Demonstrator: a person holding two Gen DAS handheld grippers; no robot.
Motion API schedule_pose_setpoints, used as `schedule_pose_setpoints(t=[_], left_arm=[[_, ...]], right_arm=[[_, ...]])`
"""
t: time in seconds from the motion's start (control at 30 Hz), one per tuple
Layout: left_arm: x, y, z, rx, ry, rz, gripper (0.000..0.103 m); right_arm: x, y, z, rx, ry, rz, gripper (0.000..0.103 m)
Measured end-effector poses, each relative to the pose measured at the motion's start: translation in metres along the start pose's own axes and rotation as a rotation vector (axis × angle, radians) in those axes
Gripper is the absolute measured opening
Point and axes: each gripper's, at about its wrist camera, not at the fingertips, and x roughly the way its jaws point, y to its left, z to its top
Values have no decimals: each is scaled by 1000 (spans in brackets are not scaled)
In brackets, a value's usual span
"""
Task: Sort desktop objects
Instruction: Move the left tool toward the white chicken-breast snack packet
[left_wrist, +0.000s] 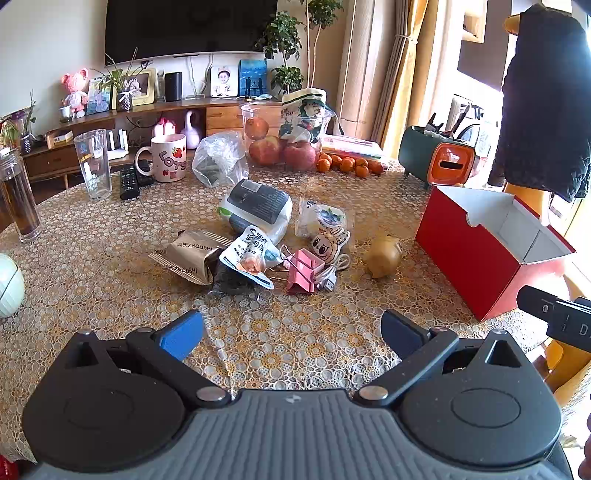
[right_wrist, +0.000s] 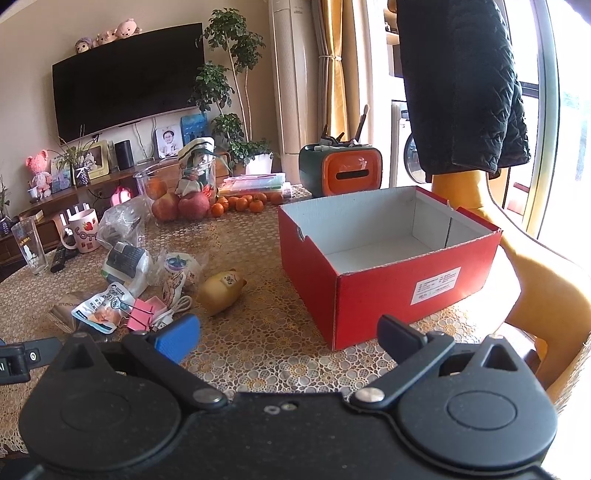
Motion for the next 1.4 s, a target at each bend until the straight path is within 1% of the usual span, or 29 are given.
schedule_pose_setpoints(t=[0.3,0.6,0.87,1.1,1.3,1.4], left_arm=[[7,2,2,5,-2,-1,103],[24,10,4,8,3,-4,103],[48,10,7,86,-20,12,103],[78,17,14,109,-16,40,103],[104,26,30,131,-26,66,103],[119,30,36,147,-27,83,103]], right_arm=[[4,10,1,-52,-14,27,102],[22,17,7,-60,-11,71,102],[52,32,14,-115,-11,107,102],[92,37,19,-133,31,102,101],[124,43,21,-158,57,90,101],[139,46,22,-163,74,89,99]])
